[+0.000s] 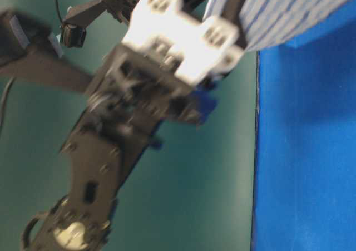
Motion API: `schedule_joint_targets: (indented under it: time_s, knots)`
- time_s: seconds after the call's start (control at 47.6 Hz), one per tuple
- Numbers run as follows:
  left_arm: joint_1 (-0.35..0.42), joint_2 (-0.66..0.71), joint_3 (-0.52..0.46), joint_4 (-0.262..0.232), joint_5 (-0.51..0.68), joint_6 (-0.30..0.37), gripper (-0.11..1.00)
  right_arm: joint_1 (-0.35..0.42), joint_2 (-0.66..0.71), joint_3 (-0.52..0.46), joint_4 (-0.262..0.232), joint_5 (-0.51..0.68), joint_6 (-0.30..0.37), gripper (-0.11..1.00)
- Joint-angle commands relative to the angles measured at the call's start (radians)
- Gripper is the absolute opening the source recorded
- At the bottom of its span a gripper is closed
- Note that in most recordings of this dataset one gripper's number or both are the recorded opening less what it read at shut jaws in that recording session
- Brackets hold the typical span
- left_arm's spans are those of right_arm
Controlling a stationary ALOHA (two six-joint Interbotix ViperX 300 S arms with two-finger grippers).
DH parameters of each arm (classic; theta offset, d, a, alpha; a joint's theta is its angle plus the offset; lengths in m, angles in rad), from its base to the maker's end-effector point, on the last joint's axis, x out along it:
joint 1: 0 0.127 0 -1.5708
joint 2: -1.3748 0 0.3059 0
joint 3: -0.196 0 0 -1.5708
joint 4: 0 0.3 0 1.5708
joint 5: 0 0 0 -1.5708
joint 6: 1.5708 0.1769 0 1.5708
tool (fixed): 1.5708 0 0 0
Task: Fold the blue towel.
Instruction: 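Lift the strip and rotate it to lie vertically on the table, then lower the strip, open both grippers and withdraw them sideways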
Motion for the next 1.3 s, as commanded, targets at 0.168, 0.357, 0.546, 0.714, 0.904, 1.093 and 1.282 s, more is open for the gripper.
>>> schedule_joint_targets:
  time_s: [0.168, 0.357, 0.546, 0.714, 0.904, 1.093, 1.282]
  knots:
    - [-0.025, -0.025, 0.012, -0.003, -0.021, -0.02, 0.04, 0.028, 0.037, -0.037, 0.002, 0.006, 0.002, 0.04]
    - [-0.048, -0.064, 0.109, -0.006, -0.028, -0.086, 0.04, 0.064, 0.137, -0.106, 0.002, 0.006, 0.002, 0.04]
    - [-0.054, -0.118, 0.245, -0.008, -0.028, -0.16, 0.04, 0.089, 0.229, -0.199, 0.002, 0.006, 0.0, 0.04]
    - [-0.063, -0.153, 0.328, -0.008, -0.028, -0.198, 0.04, 0.097, 0.282, -0.265, 0.002, 0.011, -0.002, 0.04]
    - [-0.064, -0.164, 0.357, -0.006, -0.028, -0.204, 0.04, 0.104, 0.301, -0.293, 0.0, 0.014, -0.003, 0.04]
    - [-0.048, -0.166, 0.359, -0.005, -0.029, -0.202, 0.04, 0.104, 0.301, -0.291, 0.002, 0.018, -0.002, 0.04]
    - [-0.046, -0.166, 0.357, -0.005, -0.029, -0.202, 0.05, 0.104, 0.296, -0.287, 0.002, 0.023, -0.003, 0.04]
